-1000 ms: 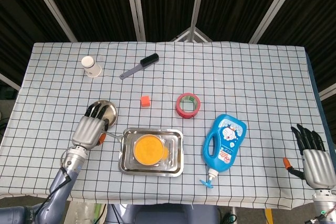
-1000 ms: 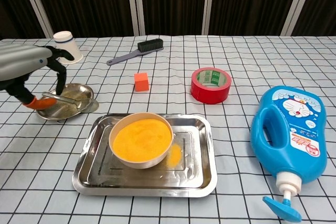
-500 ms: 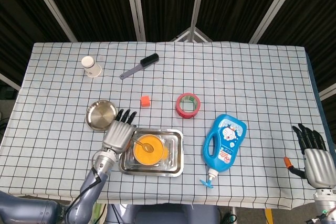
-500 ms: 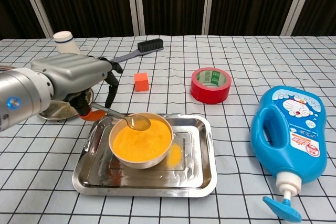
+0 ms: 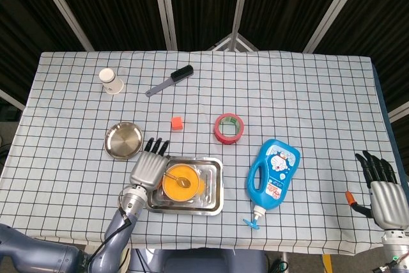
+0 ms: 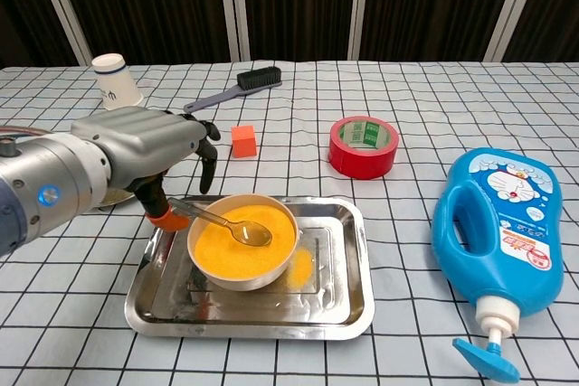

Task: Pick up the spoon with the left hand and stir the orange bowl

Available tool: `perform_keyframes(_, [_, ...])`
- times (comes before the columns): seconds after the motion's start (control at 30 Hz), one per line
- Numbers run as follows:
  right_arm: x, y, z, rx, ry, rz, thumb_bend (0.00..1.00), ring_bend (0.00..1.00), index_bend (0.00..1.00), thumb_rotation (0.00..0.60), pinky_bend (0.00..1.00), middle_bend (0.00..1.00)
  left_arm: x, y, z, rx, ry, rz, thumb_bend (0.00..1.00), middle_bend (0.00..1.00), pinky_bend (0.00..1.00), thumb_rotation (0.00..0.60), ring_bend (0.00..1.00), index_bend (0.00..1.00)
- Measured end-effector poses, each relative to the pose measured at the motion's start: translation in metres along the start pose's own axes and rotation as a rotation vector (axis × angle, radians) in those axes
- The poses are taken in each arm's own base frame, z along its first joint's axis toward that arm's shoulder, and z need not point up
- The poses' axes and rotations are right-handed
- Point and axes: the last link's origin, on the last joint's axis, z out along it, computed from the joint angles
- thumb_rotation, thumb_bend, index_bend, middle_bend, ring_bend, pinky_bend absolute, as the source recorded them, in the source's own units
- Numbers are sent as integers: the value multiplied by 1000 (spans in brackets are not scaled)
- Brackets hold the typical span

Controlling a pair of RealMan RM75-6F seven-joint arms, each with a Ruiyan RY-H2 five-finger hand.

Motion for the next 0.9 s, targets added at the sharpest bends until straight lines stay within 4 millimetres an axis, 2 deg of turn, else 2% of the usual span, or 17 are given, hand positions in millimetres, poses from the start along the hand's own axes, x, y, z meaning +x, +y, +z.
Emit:
perform_keyframes(0.13, [0, 0, 0, 0, -1, 1, 379, 0, 0, 600, 0, 0, 2, -5, -3, 1, 10, -20, 325, 39, 0, 600, 0, 298])
perform_keyframes(0.2, [0, 0, 0, 1, 0, 1, 380, 0, 0, 600, 0, 0, 4, -7, -5, 0, 20, -28, 312, 80, 31, 600, 22, 265])
perform_keyframes(0.23, [0, 0, 0, 1, 0, 1, 379, 0, 0, 600, 0, 0, 6, -9, -6, -1, 29, -32, 306, 141, 115, 600, 80, 258])
perform_keyframes(0.3, [0, 0, 0, 0, -1, 1, 379, 0, 0, 600, 0, 0, 9, -13, -8, -5, 48, -37, 305, 388, 430, 600, 351, 267])
perform_keyframes(0.33, [0, 0, 0, 0, -1, 2, 379, 0, 0, 600, 0, 0, 12, -15, -8, -8, 65, -40, 305, 489, 540, 600, 456, 275])
perform_keyframes(0.37, [0, 0, 0, 0, -2, 2, 380, 0, 0, 600, 0, 0, 14, -16, -9, -11, 78, -43, 304, 641, 680, 600, 605, 295])
perform_keyframes(0.4, [0, 0, 0, 0, -2, 2, 380, 0, 0, 600, 0, 0, 17, -18, -10, -16, 93, -46, 304, 761, 780, 600, 711, 323])
perform_keyframes(0.47, [-1, -1, 0, 1, -3, 1, 379, 0, 0, 600, 0, 0, 23, -21, -11, -32, 125, -57, 305, 907, 890, 600, 840, 381])
perform_keyframes(0.53, [-1, -1, 0, 2, -4, 0, 379, 0, 0, 600, 0, 0, 26, -24, -12, -49, 134, -64, 305, 982, 952, 600, 917, 432])
perform_keyframes(0.63, [-1, -2, 0, 2, -5, -2, 379, 0, 0, 600, 0, 0, 26, -25, -12, -75, 112, -65, 306, 1000, 995, 600, 973, 470])
perform_keyframes(0.73, [-1, -1, 0, 0, -4, 0, 379, 0, 0, 600, 0, 0, 23, -23, -10, -86, 73, -62, 312, 1000, 1000, 600, 987, 501])
perform_keyframes(0.9, [-1, -1, 0, -2, -4, 4, 380, 0, 0, 600, 0, 0, 20, -17, -5, -94, 18, -32, 377, 1000, 1000, 600, 993, 487])
